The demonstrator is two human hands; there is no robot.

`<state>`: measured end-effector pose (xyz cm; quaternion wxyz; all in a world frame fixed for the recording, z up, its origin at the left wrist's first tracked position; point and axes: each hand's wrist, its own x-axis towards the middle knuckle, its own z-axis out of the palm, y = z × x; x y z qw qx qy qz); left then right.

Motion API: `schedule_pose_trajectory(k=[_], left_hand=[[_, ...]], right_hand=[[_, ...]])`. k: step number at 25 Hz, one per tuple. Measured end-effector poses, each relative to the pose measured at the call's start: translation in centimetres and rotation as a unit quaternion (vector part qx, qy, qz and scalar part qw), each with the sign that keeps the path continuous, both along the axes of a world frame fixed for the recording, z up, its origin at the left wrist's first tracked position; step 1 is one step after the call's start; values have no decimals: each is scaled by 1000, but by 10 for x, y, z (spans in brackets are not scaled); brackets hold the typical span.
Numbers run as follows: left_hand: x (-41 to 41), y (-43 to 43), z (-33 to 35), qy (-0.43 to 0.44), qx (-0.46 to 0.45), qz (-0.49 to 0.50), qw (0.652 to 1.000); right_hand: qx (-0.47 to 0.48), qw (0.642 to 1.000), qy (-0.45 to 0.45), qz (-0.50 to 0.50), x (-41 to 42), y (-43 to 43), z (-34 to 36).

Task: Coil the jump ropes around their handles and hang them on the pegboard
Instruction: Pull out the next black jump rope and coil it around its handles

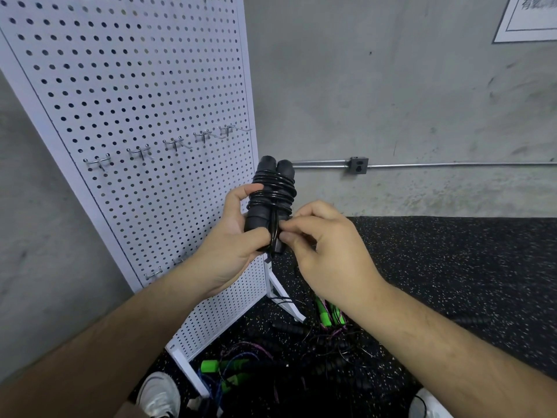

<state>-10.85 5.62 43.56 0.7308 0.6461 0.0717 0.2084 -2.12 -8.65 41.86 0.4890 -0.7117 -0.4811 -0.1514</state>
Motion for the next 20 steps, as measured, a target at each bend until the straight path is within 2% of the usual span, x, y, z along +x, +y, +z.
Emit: schedule_pose_trajectory(k=[4, 7, 10, 12, 14, 16, 20], left_hand=[[-1, -1, 2, -2, 8, 5, 1000], [-2, 1, 1, 7, 36, 9, 999], [-2, 1, 1, 13, 48, 14, 999], [-2, 0, 1, 14, 51, 21, 998], [-2, -1, 0, 14, 47, 24, 998], [-4, -1, 1, 16, 52, 24, 998], [-8, -1, 6, 29, 106, 21, 994]], right_hand=[[-13, 999, -10, 27, 4, -1, 0], [-46, 986, -159, -23, 3, 0, -4], [-63, 946, -308, -76, -1, 4, -4], [-67, 932, -345, -91, -2, 6, -4], [-56, 957, -272, -80, 0, 7, -5], [-34, 988, -148, -35, 2, 4, -6], [22, 1000, 19, 5, 0, -1, 0]])
